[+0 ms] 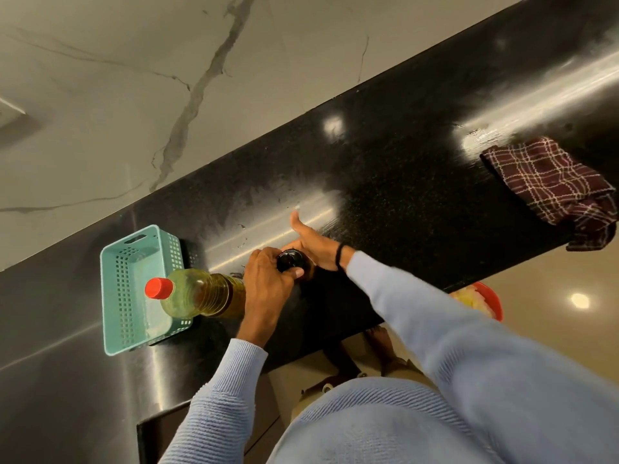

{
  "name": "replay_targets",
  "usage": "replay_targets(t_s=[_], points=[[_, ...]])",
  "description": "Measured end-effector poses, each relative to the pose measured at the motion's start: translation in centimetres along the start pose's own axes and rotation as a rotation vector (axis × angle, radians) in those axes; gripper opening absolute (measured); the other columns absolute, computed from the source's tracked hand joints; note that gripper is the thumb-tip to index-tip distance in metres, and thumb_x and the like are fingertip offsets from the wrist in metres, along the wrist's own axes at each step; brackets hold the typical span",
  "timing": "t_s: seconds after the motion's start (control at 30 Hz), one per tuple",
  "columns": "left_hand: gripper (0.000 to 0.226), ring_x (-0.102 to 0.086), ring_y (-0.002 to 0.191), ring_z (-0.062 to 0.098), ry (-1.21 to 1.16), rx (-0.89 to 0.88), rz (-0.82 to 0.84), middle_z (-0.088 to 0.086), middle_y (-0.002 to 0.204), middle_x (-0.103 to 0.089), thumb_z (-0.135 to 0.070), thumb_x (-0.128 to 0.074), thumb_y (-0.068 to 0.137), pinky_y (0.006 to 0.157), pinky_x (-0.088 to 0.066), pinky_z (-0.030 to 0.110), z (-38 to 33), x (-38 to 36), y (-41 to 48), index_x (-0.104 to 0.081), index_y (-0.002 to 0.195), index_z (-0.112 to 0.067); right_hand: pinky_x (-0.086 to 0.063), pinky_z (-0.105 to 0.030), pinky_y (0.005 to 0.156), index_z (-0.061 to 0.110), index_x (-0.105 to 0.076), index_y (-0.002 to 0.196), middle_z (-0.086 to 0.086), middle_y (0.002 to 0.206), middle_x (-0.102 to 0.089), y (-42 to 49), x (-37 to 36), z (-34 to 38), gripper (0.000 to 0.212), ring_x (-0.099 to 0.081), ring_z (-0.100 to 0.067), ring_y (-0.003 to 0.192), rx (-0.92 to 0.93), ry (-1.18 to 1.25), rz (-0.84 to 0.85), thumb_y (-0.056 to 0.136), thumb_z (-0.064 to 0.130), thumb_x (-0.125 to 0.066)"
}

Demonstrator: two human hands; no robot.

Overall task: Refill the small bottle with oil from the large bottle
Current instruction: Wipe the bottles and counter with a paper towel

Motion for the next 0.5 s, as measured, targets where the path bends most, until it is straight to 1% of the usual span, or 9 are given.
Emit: replay_targets(t_s=[0.03,0.07,0.13,0.17,0.23,0.3,0.37,0.43,0.5], points=[[0.042,-0.048,0.087,0.012,-0.002,0.005,0.0,0.0,0.097,-0.053,-0.028,-0.083,0.077,0.067,-0.033,0.015,0.0,0.0,0.0,-0.063,0.109,-0.009,-0.047,-0.026,0.054,0.008,-0.068,0.084,-0.014,0.069,-0.057,0.2,-0.4,0.6,0.112,-0.058,-0.018,0.056,-0.033,-0.047,0.059,0.072,0.093,0.004],[0.043,-0.049,0.087,0.013,-0.005,0.011,-0.001,0.0,0.097,-0.053,-0.027,-0.083,0.076,0.067,-0.034,0.016,0.0,0.0,0.0,-0.064,0.109,-0.009,-0.047,-0.027,0.055,0.009,-0.069,0.081,-0.014,0.069,-0.056,0.4,-0.5,0.5,0.112,-0.057,-0.019,0.056,-0.051,-0.074,0.082,0.071,0.094,0.003],[0.043,-0.05,0.086,0.013,-0.013,0.018,-0.013,0.0,0.097,-0.055,-0.027,-0.084,0.075,0.068,-0.035,0.019,0.2,0.1,0.0,-0.065,0.109,-0.008,-0.048,-0.029,0.069,0.013,-0.071,0.083,-0.018,0.08,-0.061,-0.1,-0.7,0.4,0.106,-0.062,-0.021,0.069,-0.02,-0.051,0.074,0.075,0.092,0.0],[0.043,-0.05,0.086,0.013,-0.016,0.016,-0.02,0.0,0.097,-0.056,-0.027,-0.084,0.075,0.068,-0.036,0.02,0.1,0.1,0.0,-0.065,0.109,-0.009,-0.05,-0.031,0.082,0.016,-0.073,0.094,-0.018,0.095,-0.067,-0.5,-0.6,-0.1,0.104,-0.067,-0.022,0.086,0.032,-0.01,0.042,0.08,0.089,-0.001],[0.043,-0.052,0.089,0.014,-0.031,0.013,-0.024,0.0,0.097,-0.058,-0.028,-0.085,0.074,0.074,-0.043,0.025,0.2,0.0,0.0,-0.065,0.108,-0.011,-0.041,-0.042,0.11,0.017,-0.067,0.125,-0.011,0.126,-0.067,-1.8,0.1,-1.9,0.094,-0.061,-0.023,0.121,0.176,0.139,-0.068,0.09,0.079,-0.005],[0.042,-0.054,0.093,0.015,-0.05,0.016,-0.023,-0.003,0.097,-0.056,-0.027,-0.085,0.074,0.08,-0.048,0.029,0.4,-0.2,0.0,-0.065,0.108,-0.012,-0.032,-0.044,0.118,0.018,-0.051,0.143,-0.005,0.139,-0.06,-3.2,0.7,-4.0,0.081,-0.054,-0.017,0.131,0.3,0.255,-0.164,0.098,0.069,-0.009],[0.041,-0.053,0.093,0.012,-0.059,0.017,-0.025,-0.005,0.098,-0.055,-0.025,-0.085,0.075,0.077,-0.044,0.022,0.4,-0.2,0.1,-0.066,0.108,-0.013,-0.031,-0.043,0.119,0.017,-0.047,0.146,-0.004,0.142,-0.057,-3.5,1.2,-4.4,0.079,-0.053,-0.015,0.131,0.327,0.233,-0.225,0.099,0.066,-0.009],[0.038,-0.052,0.089,0.011,-0.056,0.013,-0.033,-0.003,0.098,-0.058,-0.023,-0.084,0.075,0.072,-0.037,0.015,0.4,-0.1,0.2,-0.066,0.106,-0.012,-0.041,-0.042,0.112,0.006,-0.056,0.136,-0.017,0.132,-0.062,-2.0,1.1,-2.7,0.094,-0.06,-0.025,0.122,0.23,0.126,-0.158,0.094,0.073,-0.005],[0.037,-0.053,0.088,0.012,-0.06,0.024,-0.034,-0.001,0.098,-0.059,-0.023,-0.084,0.075,0.073,-0.038,0.017,0.5,-0.1,0.1,-0.066,0.106,-0.012,-0.051,-0.036,0.084,-0.007,-0.063,0.113,-0.027,0.097,-0.064,0.2,0.3,-1.0,0.119,-0.064,-0.032,0.089,0.022,-0.045,0.004,0.078,0.09,-0.004]])
Point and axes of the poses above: each hand's wrist, its own y-axis towards the middle knuckle, its own x-axis out of the back of the hand, z = x × y, the point moved 10 cm from there along y, towards the middle knuckle
